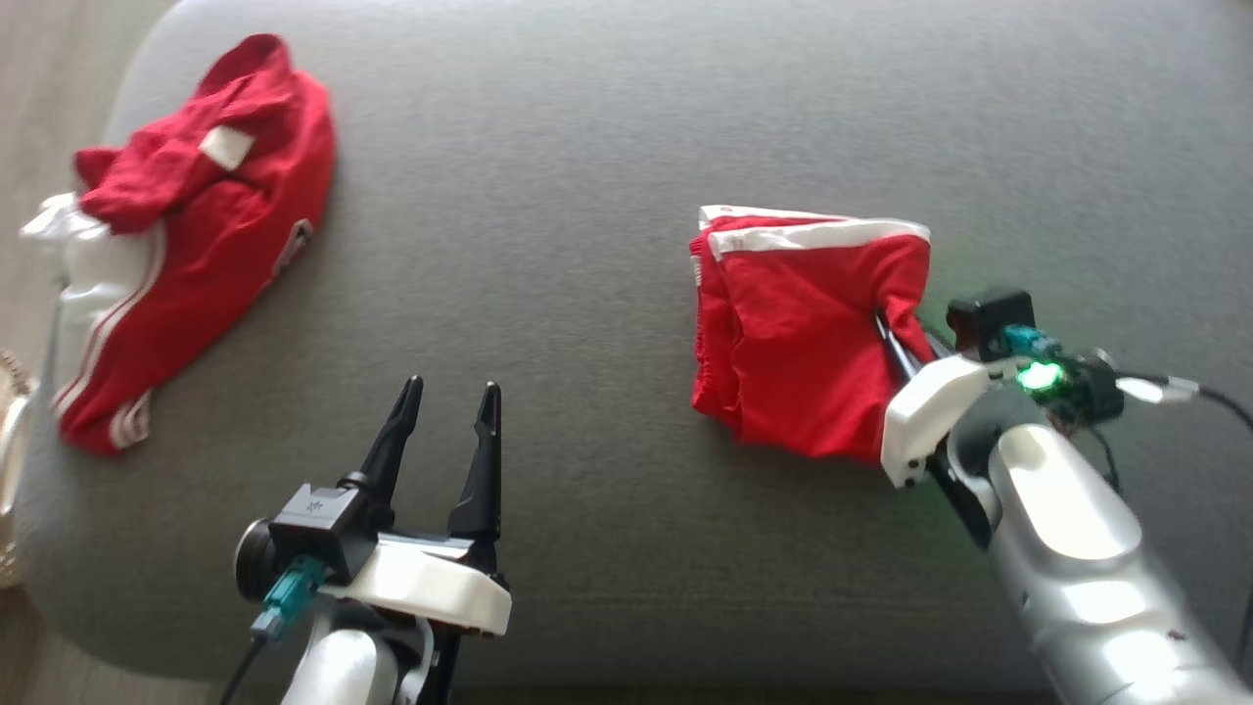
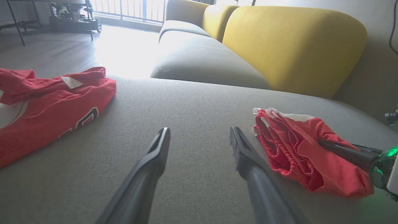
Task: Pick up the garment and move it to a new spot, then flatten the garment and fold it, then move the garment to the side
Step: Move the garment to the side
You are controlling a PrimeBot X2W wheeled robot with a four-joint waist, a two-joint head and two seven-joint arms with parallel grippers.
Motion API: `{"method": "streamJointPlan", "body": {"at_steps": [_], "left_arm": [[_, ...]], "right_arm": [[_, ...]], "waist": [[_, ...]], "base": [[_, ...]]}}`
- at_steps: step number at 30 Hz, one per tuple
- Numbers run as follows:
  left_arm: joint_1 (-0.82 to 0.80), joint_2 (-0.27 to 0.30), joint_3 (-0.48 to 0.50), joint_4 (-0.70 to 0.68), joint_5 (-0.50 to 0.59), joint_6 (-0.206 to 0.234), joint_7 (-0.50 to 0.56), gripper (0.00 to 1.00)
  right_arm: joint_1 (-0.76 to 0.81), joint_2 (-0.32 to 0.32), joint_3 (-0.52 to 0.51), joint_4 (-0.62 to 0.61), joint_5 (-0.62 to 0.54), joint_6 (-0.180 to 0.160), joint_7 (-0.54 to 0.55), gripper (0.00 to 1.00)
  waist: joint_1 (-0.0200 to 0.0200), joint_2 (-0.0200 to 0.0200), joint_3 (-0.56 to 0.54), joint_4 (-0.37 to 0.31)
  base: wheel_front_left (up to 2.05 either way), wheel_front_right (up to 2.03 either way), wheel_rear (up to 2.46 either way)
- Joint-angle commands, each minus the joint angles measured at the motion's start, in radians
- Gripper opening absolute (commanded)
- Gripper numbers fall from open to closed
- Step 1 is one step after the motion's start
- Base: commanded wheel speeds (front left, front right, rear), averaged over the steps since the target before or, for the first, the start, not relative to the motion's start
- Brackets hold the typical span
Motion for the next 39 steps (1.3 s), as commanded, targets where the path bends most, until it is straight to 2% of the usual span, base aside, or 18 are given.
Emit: {"method": "streamJointPlan", "body": {"at_steps": [1, 7, 13, 19, 27, 39], "left_arm": [[-0.032, 0.001, 0.029, -0.045, 0.011, 0.000, -0.012, 1.00], [-0.064, 0.001, 0.043, -0.075, 0.056, -0.025, -0.012, 1.00], [-0.141, 0.005, 0.068, -0.107, 0.122, -0.080, -0.012, 1.00], [-0.212, 0.054, 0.070, -0.147, 0.174, -0.118, -0.012, 1.00], [-0.276, 0.123, 0.069, -0.193, 0.196, -0.135, -0.012, 1.00], [-0.285, 0.147, 0.059, -0.217, 0.195, -0.139, -0.012, 1.00]], "right_arm": [[-0.049, -0.013, 0.041, -0.026, -0.015, 0.000, -0.005, 0.00], [-0.150, -0.079, 0.133, -0.054, -0.026, 0.000, 0.023, 0.00], [-0.278, -0.139, 0.184, -0.098, 0.004, 0.000, 0.042, 0.00], [-0.372, -0.180, 0.182, -0.125, 0.031, 0.000, 0.042, 0.00], [-0.452, -0.220, 0.089, -0.147, 0.056, 0.000, 0.020, 0.00], [-0.425, -0.230, -0.098, -0.219, -0.024, 0.000, 0.039, 0.00]], "waist": [[0.0000, 0.0000, 0.011, -0.037], [0.0000, 0.0000, 0.096, -0.143], [0.0000, 0.0000, 0.214, -0.257], [0.0000, 0.0000, 0.306, -0.357], [0.0000, 0.0000, 0.390, -0.432], [0.0000, 0.0000, 0.430, -0.452]], "base": [[0.00, 0.00, 0.00], [0.00, 0.00, 0.00], [0.00, 0.00, 0.00], [0.00, 0.00, 0.00], [0.00, 0.00, 0.00], [0.00, 0.00, 0.00]]}}
